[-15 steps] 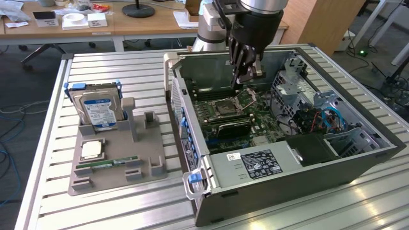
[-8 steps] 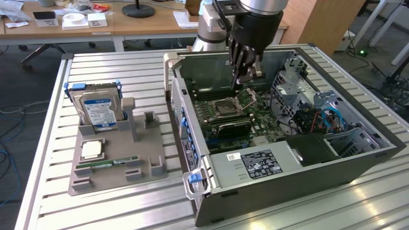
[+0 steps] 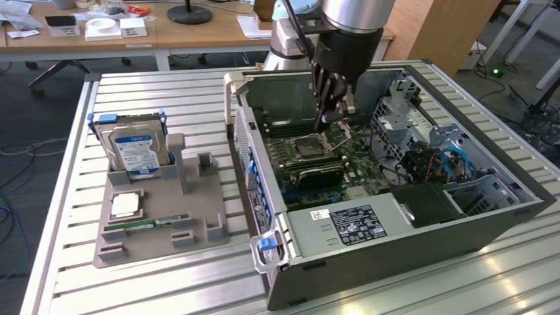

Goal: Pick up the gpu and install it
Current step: 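Press down on the gpu until it lock into place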

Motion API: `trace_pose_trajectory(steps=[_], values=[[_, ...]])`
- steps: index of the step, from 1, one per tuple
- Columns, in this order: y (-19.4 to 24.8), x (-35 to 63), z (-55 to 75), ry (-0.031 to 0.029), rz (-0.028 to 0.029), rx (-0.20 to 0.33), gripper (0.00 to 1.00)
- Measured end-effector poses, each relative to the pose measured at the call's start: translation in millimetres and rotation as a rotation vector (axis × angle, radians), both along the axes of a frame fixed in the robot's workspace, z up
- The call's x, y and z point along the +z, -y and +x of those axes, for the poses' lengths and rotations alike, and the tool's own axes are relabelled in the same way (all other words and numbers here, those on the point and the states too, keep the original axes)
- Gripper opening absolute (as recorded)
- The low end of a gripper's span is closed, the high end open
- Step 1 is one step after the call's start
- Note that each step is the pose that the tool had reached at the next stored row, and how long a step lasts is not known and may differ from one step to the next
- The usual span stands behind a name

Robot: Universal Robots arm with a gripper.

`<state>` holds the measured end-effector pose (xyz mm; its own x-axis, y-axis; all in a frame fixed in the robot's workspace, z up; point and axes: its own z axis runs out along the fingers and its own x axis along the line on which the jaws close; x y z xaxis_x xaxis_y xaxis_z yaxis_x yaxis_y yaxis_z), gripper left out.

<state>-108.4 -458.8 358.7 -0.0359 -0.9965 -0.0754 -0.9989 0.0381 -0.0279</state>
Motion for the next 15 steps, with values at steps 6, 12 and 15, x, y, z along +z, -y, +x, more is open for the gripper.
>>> trace_pose_trajectory(steps=[6, 12, 15], values=[[0.0, -9.1, 0.0, 0.0001, 0.0001, 0.000, 0.11], [0.0, -12.8, 0.0, -0.0002, -0.0001, 0.000, 0.11], [0.0, -13.1, 0.0, 0.0000, 0.0001, 0.000, 0.11]])
